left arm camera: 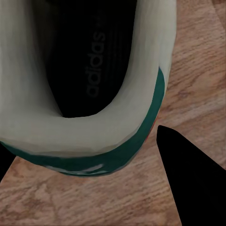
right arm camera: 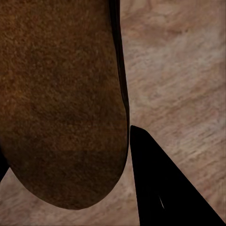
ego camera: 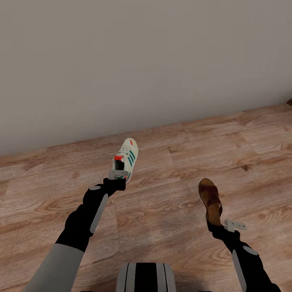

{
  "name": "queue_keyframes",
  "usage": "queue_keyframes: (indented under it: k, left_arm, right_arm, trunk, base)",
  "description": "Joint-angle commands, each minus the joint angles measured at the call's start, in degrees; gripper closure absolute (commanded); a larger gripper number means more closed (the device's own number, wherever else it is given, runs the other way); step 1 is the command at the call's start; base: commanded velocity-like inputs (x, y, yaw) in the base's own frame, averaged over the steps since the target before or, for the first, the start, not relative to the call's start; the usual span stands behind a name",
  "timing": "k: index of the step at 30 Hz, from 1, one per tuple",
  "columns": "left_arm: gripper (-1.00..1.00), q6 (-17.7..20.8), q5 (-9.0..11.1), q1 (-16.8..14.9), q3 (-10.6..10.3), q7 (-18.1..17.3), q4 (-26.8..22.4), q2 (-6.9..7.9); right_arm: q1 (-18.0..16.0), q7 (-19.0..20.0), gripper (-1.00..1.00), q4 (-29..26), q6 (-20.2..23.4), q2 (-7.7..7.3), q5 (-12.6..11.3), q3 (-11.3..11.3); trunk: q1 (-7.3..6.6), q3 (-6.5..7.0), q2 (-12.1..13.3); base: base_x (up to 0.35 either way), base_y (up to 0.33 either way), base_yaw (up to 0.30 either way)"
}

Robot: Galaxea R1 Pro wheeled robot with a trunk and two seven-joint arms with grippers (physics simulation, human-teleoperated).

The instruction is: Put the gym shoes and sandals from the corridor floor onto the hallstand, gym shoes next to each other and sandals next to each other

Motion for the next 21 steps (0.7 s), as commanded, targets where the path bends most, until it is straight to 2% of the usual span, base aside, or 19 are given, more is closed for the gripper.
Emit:
queue_keyframes:
  k: [1,18,21]
  left_arm:
    - [1.0,0.16,0.42,-0.02,0.02,0.13,0.06,-0.01]
    - [1.0,-0.6,0.55,0.06,0.0,0.13,2.03,-0.01]
    - [1.0,0.37,-0.14,0.7,0.18,0.04,1.06,-0.18]
  right_arm:
    - [-0.02,0.34,1.0,-0.1,0.37,0.03,0.3,-0.16]
    - [-0.02,0.39,1.0,-0.12,0.05,-0.01,0.3,-0.46]
    - [-0.02,0.76,1.0,-1.11,0.03,0.04,0.8,-0.41]
  trunk:
    - [-0.01,0.06,-0.01]
    - [-0.01,1.23,-0.01]
    - [-0.01,1.23,-0.01]
  base:
    - [0.0,0.0,0.0]
    - [0.0,0.0,0.0]
    - [0.0,0.0,0.0]
